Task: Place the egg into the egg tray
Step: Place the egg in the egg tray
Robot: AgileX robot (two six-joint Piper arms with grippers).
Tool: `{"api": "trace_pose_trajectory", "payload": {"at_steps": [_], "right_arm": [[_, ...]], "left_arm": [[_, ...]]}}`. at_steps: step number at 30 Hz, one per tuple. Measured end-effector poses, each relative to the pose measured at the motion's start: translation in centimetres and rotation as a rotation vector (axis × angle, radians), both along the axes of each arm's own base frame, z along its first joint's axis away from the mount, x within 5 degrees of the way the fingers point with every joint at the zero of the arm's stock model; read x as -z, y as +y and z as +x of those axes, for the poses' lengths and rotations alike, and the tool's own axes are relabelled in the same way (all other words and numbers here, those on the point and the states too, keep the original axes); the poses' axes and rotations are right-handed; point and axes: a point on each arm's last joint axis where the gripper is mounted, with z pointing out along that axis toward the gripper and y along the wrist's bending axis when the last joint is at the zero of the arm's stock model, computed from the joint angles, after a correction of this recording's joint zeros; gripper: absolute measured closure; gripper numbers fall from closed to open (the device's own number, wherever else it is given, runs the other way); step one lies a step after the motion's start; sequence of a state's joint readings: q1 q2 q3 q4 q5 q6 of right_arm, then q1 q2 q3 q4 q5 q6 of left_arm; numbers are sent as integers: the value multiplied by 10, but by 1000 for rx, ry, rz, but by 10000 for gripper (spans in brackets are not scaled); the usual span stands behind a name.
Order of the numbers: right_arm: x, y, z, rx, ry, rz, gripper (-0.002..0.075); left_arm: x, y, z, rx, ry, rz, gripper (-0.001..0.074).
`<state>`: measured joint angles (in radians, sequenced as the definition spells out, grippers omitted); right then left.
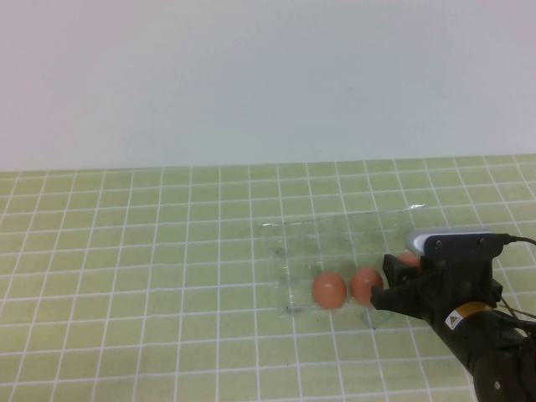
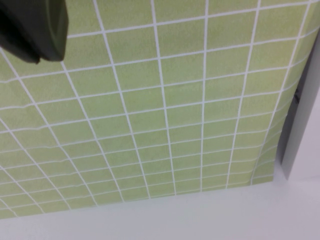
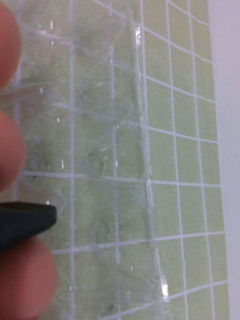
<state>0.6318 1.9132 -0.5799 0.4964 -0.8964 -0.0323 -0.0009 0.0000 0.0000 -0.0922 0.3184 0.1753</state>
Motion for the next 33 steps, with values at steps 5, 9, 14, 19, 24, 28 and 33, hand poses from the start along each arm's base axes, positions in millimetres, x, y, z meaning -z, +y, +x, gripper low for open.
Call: {"api": "trace_pose_trajectory", "payload": {"at_steps": [5, 9, 14, 19, 24, 28, 33], "right_arm": [[0, 0, 0, 3, 0, 5, 370], [0, 0, 0, 4, 1, 7, 360], [0, 0, 0, 5, 1, 8, 349], [0, 0, 0, 5, 1, 8, 349], [0, 0, 0, 3, 3, 8, 349], [1, 1, 0, 0, 7, 8, 343], [1, 2, 0, -14, 10, 3, 306]], "left_arm": [[0, 0, 0, 0, 0, 0, 736], [0, 0, 0, 0, 0, 0, 736], [0, 0, 0, 0, 0, 0, 736], [0, 0, 0, 0, 0, 0, 736], [0, 0, 0, 0, 0, 0, 736], [0, 0, 0, 0, 0, 0, 737], [0, 0, 0, 0, 0, 0, 737]]}}
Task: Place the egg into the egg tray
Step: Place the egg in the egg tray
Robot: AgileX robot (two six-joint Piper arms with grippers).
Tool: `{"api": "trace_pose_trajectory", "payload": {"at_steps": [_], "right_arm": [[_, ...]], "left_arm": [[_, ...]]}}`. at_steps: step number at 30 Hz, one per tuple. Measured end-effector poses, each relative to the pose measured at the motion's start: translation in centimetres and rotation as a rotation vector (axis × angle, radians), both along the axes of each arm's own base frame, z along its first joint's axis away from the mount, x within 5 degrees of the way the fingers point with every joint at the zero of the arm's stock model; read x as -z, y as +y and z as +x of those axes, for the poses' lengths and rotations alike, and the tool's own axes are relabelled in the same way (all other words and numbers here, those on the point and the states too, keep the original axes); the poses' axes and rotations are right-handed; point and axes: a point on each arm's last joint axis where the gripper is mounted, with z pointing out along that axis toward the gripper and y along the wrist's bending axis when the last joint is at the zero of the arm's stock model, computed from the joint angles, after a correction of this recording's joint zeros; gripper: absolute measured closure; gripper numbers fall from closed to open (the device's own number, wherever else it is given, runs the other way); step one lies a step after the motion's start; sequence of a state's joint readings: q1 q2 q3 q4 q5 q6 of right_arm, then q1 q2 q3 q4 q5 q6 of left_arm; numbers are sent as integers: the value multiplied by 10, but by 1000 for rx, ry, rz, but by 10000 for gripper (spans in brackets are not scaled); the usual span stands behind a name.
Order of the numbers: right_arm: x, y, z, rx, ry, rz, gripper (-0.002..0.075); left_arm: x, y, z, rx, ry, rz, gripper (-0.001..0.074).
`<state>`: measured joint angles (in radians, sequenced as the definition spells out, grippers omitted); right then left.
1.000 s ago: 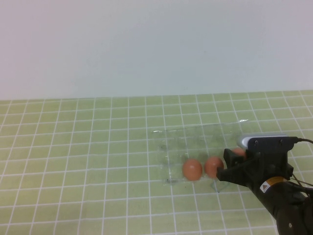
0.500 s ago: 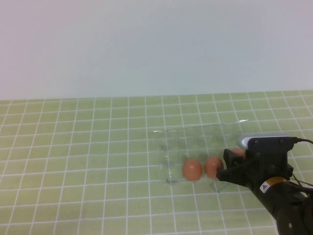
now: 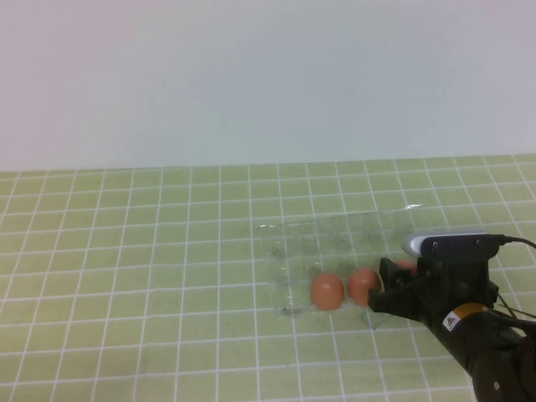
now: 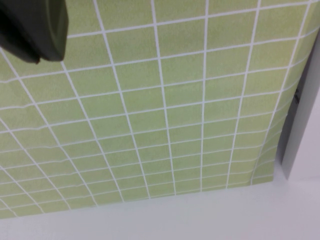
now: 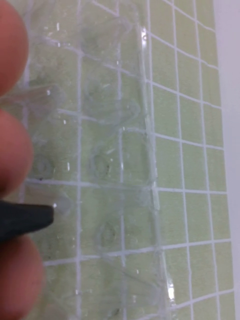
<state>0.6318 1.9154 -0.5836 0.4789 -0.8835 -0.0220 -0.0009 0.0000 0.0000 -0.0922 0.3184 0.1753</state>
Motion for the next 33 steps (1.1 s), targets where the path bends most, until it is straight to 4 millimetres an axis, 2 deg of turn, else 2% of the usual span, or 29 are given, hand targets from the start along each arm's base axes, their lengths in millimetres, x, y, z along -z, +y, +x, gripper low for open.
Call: {"api": "trace_pose_trajectory", "payload": {"at_steps": [23, 33], "right_arm": [[-1, 2, 0, -27, -1, -4, 296], [-32, 4, 0, -70, -104, 15, 296]], "left_arm": [[0, 0, 0, 0, 0, 0, 736], [0, 0, 0, 0, 0, 0, 736]]}}
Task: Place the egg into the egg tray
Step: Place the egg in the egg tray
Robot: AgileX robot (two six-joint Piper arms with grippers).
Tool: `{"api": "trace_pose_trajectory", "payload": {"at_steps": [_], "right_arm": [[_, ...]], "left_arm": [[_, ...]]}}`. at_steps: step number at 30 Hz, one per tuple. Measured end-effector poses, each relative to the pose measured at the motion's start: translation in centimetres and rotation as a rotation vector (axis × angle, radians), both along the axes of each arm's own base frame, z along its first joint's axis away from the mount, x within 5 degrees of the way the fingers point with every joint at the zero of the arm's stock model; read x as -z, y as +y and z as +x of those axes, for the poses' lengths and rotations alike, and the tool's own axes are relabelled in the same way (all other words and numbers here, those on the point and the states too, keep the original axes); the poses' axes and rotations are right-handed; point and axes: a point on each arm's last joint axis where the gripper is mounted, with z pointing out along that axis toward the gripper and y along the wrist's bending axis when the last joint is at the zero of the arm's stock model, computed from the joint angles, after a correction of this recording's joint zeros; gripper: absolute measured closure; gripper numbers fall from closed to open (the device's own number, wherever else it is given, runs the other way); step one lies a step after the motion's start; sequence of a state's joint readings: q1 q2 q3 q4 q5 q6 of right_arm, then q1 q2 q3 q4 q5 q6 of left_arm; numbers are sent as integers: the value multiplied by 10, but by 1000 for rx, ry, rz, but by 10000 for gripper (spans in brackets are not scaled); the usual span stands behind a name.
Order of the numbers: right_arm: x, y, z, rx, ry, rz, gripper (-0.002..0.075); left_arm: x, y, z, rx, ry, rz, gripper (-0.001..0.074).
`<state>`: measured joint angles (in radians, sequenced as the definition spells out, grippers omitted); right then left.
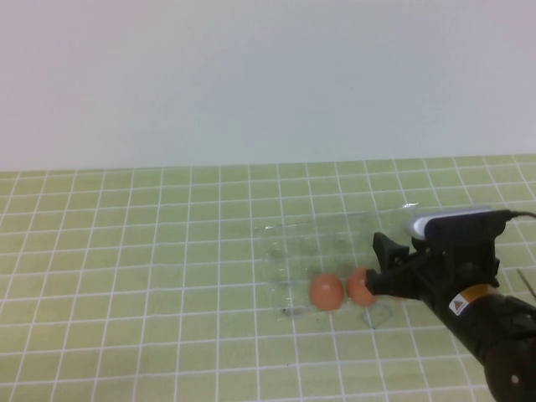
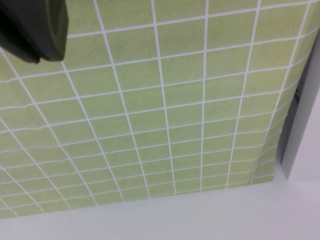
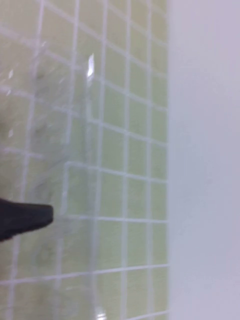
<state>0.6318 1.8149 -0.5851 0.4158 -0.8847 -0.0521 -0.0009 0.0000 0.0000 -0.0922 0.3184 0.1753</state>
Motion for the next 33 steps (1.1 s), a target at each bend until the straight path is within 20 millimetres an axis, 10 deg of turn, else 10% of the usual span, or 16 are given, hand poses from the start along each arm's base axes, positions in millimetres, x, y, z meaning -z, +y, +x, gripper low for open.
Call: {"api": "trace_pose_trajectory", "payload": {"at_steps": [16, 24, 33], "right_arm": [[-133, -15, -36, -120, -379, 153, 319], [-182, -30, -71, -214, -525, 135, 654], [-198, -43, -96, -269, -486, 106, 725]], "left_arm": [[0, 0, 0, 0, 0, 0, 737], [0, 0, 0, 0, 0, 0, 737], [0, 0, 0, 0, 0, 0, 737]]}}
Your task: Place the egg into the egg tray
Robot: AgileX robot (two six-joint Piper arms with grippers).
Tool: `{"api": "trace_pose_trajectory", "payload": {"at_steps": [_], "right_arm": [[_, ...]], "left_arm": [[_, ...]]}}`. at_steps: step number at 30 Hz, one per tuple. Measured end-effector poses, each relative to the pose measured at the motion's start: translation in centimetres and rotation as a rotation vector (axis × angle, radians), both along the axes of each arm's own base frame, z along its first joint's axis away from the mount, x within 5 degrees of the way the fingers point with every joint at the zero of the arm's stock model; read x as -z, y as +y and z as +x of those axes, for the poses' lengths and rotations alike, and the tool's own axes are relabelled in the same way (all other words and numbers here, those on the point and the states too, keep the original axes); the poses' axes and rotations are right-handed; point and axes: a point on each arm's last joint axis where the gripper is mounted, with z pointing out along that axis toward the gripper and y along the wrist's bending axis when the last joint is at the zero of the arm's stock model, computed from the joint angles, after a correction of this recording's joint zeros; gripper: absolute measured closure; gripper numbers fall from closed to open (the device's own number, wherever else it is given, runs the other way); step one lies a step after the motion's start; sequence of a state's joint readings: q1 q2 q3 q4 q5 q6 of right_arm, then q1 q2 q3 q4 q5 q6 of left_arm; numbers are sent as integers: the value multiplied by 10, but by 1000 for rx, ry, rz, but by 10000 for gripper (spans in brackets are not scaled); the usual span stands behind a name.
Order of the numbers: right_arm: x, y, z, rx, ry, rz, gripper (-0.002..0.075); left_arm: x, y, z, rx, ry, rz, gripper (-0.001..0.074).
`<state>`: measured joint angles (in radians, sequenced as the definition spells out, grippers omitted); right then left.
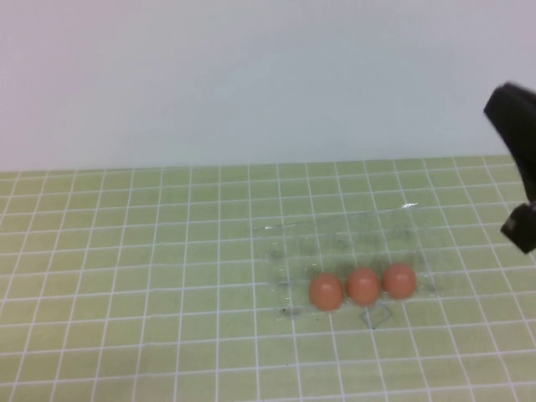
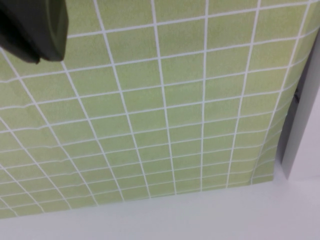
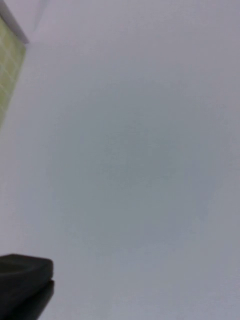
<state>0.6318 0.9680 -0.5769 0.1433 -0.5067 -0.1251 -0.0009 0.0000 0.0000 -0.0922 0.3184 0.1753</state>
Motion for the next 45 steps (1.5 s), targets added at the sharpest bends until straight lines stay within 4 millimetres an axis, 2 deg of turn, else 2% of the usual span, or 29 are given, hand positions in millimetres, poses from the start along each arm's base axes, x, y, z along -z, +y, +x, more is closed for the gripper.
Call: {"api": "trace_pose_trajectory", "payload": {"at_steps": [5, 12, 15, 19, 22, 26, 31, 37, 42, 45], "right_arm": [[11, -2, -5, -17, 134, -48, 727], [4, -11, -19, -32, 132, -62, 727], [4, -28, -27, 7, 195, -107, 727], [9, -60, -37, 146, 298, -151, 727], [17, -80, -48, 253, 311, -137, 727], [35, -101, -66, 401, 296, -108, 727], [74, -117, -90, 550, 294, -83, 727], [115, -122, -107, 647, 291, -50, 727], [142, -121, -113, 649, 303, -10, 728], [151, -121, -115, 649, 304, -10, 728]], "left_arm": [[0, 0, 0, 0, 0, 0, 737], [0, 0, 0, 0, 0, 0, 737], [0, 0, 0, -1, 0, 0, 737], [0, 0, 0, 0, 0, 0, 737], [0, 0, 0, -1, 0, 0, 737], [0, 0, 0, -1, 0, 0, 737], [0, 0, 0, -1, 0, 0, 737], [0, 0, 0, -1, 0, 0, 737], [0, 0, 0, -1, 0, 0, 737], [0, 0, 0, -1, 0, 0, 737]]}}
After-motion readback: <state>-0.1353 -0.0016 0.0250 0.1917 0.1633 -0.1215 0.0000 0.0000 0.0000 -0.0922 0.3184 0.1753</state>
